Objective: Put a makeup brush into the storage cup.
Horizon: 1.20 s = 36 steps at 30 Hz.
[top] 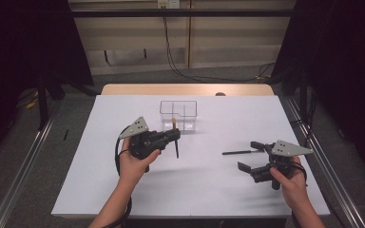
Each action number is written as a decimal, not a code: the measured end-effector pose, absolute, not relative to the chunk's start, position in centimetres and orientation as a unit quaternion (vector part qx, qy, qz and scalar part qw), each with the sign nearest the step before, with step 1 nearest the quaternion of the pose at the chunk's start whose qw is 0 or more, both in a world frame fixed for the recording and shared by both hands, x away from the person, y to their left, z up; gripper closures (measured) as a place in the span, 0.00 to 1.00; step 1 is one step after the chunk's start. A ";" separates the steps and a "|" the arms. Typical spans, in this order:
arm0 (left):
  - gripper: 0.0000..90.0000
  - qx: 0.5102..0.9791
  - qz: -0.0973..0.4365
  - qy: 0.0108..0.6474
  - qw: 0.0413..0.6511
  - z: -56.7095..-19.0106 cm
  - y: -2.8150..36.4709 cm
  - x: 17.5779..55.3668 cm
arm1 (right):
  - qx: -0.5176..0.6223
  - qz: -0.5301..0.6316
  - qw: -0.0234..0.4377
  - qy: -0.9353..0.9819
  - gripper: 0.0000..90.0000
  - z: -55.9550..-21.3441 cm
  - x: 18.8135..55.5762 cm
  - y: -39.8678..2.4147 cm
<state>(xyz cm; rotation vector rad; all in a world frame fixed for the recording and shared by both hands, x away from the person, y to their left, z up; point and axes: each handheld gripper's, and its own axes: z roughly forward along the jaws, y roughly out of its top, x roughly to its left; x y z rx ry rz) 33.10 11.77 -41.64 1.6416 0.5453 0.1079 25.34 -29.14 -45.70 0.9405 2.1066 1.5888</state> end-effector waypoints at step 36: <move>0.93 0.726 0.062 0.257 0.635 -41.7 12.6 34.5 | 0.339 0.560 0.177 0.735 0.02 -46.8 23.7 -31.8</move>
